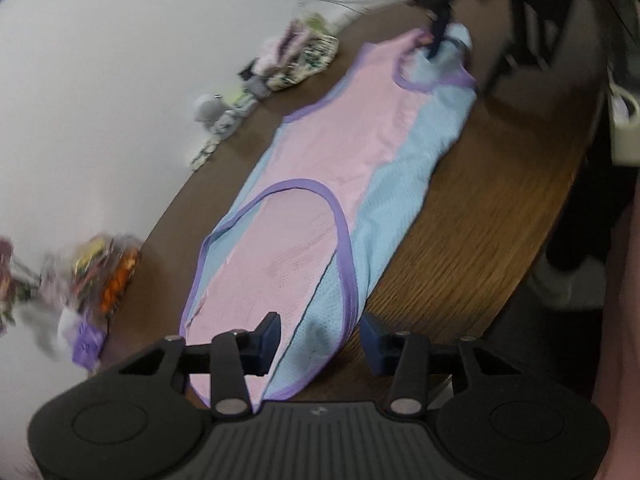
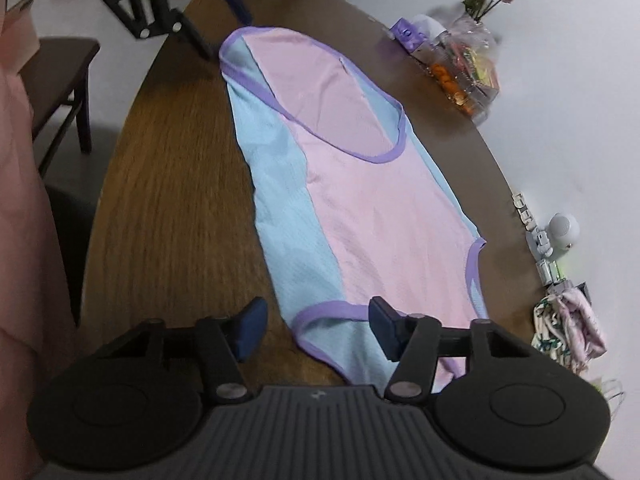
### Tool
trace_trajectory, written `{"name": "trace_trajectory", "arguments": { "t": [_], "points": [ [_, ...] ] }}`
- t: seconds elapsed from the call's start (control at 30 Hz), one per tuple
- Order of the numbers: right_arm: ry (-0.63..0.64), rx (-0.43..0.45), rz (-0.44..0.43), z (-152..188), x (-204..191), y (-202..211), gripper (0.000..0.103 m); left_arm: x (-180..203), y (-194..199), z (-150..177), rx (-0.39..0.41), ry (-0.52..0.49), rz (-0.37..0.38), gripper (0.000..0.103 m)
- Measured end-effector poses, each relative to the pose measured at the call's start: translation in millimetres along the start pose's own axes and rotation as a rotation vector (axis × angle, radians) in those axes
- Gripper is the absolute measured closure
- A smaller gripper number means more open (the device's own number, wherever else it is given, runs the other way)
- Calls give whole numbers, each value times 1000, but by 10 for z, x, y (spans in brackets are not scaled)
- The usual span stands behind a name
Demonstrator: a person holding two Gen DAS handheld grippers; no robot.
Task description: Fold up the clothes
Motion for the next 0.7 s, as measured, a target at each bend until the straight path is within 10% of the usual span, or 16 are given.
{"name": "trace_trajectory", "arguments": {
  "t": [0.4, 0.7],
  "points": [
    [-41, 18, 30, 193, 68, 115, 47, 185, -215, -49, -2, -244, 32, 72],
    [180, 3, -33, -47, -56, -188, 82, 184, -293, -58, -27, -270, 45, 92]
  ]
}}
Point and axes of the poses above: each gripper's, at about its wrist camera, not at the fingertips, and y roughly against the way its jaws point, x to its right, z to its underside, the point moved 3 cm from there along -y, roughly the way its jaws point, and after that the axes turned 4 degrees about x, right-handed, at the moved point
